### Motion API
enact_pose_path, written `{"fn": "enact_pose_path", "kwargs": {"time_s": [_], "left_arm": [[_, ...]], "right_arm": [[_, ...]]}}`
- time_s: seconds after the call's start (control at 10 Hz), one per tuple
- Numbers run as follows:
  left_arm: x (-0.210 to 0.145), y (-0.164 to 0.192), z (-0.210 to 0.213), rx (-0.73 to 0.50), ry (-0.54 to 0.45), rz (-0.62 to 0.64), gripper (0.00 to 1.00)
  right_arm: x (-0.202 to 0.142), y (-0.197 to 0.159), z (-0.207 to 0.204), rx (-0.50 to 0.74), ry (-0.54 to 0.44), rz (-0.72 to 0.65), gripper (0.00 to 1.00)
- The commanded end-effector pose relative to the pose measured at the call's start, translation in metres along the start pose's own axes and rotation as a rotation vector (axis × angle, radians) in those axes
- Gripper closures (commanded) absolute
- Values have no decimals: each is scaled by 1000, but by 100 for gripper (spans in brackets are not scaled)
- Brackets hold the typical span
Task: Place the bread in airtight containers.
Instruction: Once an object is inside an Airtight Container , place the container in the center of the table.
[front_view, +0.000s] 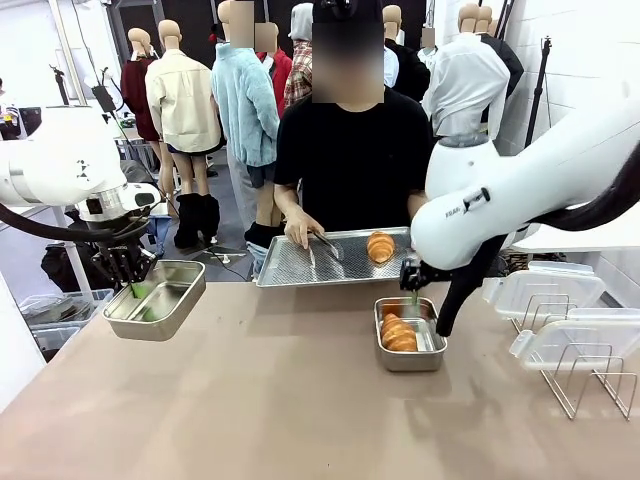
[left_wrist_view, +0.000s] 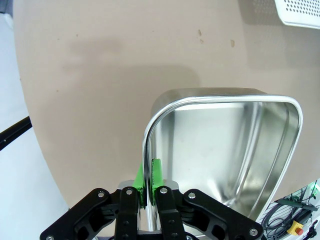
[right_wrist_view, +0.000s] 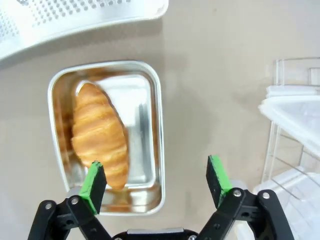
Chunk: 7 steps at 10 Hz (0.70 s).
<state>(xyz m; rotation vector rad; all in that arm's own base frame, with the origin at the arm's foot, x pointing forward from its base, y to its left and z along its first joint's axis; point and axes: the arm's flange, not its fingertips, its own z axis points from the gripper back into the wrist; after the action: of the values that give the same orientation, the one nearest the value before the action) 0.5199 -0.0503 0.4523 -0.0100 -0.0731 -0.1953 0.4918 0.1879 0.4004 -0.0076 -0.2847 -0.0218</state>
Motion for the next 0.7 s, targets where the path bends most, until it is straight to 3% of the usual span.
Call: {"fn": "enact_pose_path", "kwargs": {"time_s": [0.0, 0.3, 0.6], "left_arm": [[0, 1, 3, 2, -6, -8, 100], [0, 1, 3, 2, -6, -8, 100], [0, 1, 3, 2, -6, -8, 100]], "right_arm": [[-4, -17, 40, -34, -72, 34, 0], [-1, -78, 105, -59, -145, 27, 0], [-11, -117, 131, -17, -167, 93, 0]]}}
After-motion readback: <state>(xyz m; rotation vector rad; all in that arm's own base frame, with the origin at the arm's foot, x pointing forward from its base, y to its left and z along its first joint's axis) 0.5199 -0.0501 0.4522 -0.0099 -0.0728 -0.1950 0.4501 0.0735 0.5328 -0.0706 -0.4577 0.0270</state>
